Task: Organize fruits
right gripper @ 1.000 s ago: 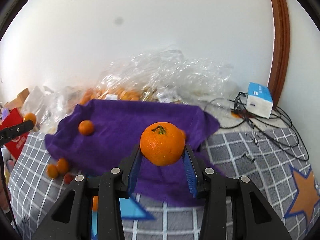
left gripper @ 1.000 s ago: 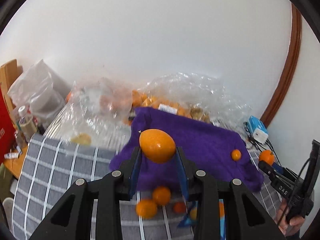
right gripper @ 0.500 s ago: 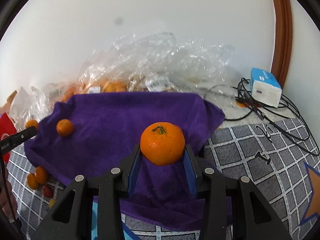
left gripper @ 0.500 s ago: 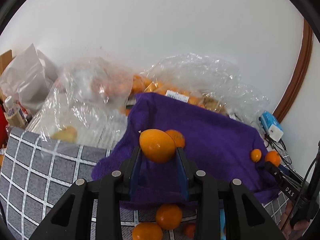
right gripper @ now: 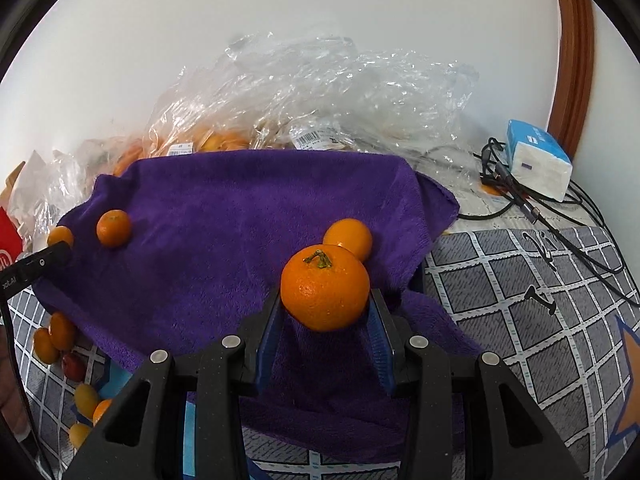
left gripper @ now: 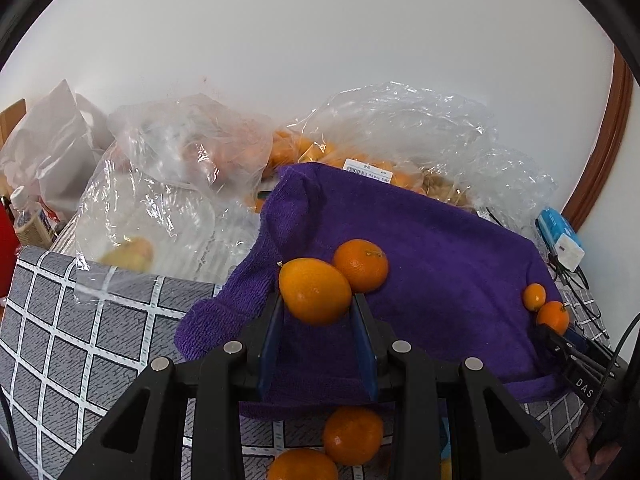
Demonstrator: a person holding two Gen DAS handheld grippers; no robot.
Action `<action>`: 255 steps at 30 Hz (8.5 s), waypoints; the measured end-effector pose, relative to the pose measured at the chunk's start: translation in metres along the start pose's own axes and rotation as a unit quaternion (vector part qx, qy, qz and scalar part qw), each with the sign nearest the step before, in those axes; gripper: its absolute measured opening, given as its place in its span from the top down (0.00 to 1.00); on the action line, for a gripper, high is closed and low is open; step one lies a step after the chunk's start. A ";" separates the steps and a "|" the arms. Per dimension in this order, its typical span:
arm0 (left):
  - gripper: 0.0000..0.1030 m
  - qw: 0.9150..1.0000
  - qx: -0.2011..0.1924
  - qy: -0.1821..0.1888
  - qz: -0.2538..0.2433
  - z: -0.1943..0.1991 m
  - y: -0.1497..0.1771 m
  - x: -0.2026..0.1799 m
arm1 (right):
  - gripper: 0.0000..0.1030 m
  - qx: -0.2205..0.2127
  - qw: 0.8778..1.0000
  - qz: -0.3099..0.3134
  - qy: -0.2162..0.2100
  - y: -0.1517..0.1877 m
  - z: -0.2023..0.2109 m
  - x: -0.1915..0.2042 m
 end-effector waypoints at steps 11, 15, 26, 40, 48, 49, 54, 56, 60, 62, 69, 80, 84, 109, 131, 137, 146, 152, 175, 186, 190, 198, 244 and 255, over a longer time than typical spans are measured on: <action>0.69 0.999 0.015 -0.015 -0.027 -0.006 0.003 -0.007 | 0.60 0.000 1.000 0.004 0.007 0.001 0.000 0.002; 0.69 0.999 0.018 -0.018 -0.030 -0.007 0.003 -0.007 | 0.60 0.000 1.000 0.007 0.011 0.001 -0.001 0.003; 0.69 0.999 0.022 -0.018 -0.037 -0.007 0.002 -0.010 | 0.43 -0.010 1.000 0.008 0.008 0.001 0.005 0.002; 0.62 1.000 0.004 -0.013 -0.025 0.001 0.001 -0.007 | 0.36 -0.032 0.999 -0.013 0.014 0.000 0.017 -0.005; 0.62 0.999 -0.038 0.007 -0.023 0.016 -0.002 -0.011 | 0.36 -0.057 0.998 0.002 0.022 -0.003 0.033 -0.001; 0.62 0.999 -0.041 0.010 -0.023 0.019 -0.002 -0.011 | 0.36 -0.058 0.998 -0.001 0.025 -0.004 0.034 -0.001; 0.62 0.998 -0.061 0.007 -0.008 0.028 -0.004 -0.008 | 0.36 -0.040 0.999 -0.004 0.026 -0.009 0.041 -0.004; 0.62 0.998 -0.062 0.009 -0.004 0.029 -0.005 -0.008 | 0.36 -0.038 0.999 -0.008 0.025 -0.011 0.049 -0.007; 0.62 0.997 -0.056 0.042 0.008 0.032 -0.006 -0.009 | 0.36 -0.005 1.000 -0.009 -0.009 -0.008 0.056 -0.013; 0.62 0.997 -0.060 0.052 0.003 0.036 -0.006 -0.011 | 0.36 0.006 1.000 -0.006 -0.013 -0.003 0.061 -0.014; 0.62 0.993 -0.058 0.099 0.017 0.052 -0.012 -0.014 | 0.36 0.035 0.999 -0.013 -0.012 0.025 0.083 -0.016; 0.62 0.998 -0.030 0.063 0.005 0.091 0.010 -0.007 | 0.39 0.007 0.998 0.020 -0.058 0.055 0.107 0.022; 0.60 0.998 -0.005 0.046 0.032 0.099 0.035 0.017 | 0.39 0.014 0.995 0.030 -0.097 0.055 0.099 0.043; 0.64 0.995 0.098 -0.001 -0.025 0.039 0.067 -0.010 | 0.61 0.035 0.993 0.069 -0.089 0.065 0.081 0.044; 0.68 0.997 0.066 0.033 -0.018 0.044 0.076 -0.004 | 0.61 0.037 0.998 0.037 -0.044 0.077 0.055 -0.018; 0.68 0.997 0.058 0.048 -0.015 0.047 0.075 -0.003 | 0.61 0.040 0.997 0.040 -0.045 0.077 0.053 -0.019; 0.68 0.997 0.019 0.059 -0.047 0.063 0.077 -0.017 | 0.60 0.043 0.997 0.039 -0.043 0.077 0.052 -0.019; 0.68 0.997 -0.004 0.069 -0.037 0.071 0.075 -0.013 | 0.61 0.037 0.998 0.036 -0.043 0.078 0.055 -0.021; 0.68 0.997 -0.051 0.060 -0.013 0.084 0.070 -0.005 | 0.61 -0.024 0.998 -0.009 -0.058 0.073 0.077 -0.038; 0.68 0.997 -0.064 0.044 -0.016 0.088 0.069 -0.005 | 0.61 -0.032 0.997 -0.021 -0.060 0.072 0.078 -0.042; 0.68 0.997 -0.064 0.043 -0.021 0.087 0.069 -0.007 | 0.61 -0.025 0.997 -0.036 -0.064 0.071 0.077 -0.046; 0.68 0.996 -0.070 0.045 -0.015 0.091 0.068 -0.006 | 0.61 -0.026 0.998 -0.029 -0.054 0.068 0.083 -0.041; 0.68 0.994 -0.100 0.029 0.015 0.103 0.062 0.013 | 0.61 -0.024 0.998 -0.003 -0.061 0.015 0.063 -0.004; 0.68 0.997 -0.078 0.005 0.016 0.106 0.056 0.014 | 0.61 0.001 0.998 0.011 -0.069 0.013 0.044 0.008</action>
Point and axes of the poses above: each gripper's, at about its wrist camera, not at the fingertips, and z roughly against the way its jaws point, x to its left, y to its underside, the point moved 1 cm from there along -z, roughly the way its jaws point, and after that the axes turned 13 degrees about y, right-handed, at the moved point
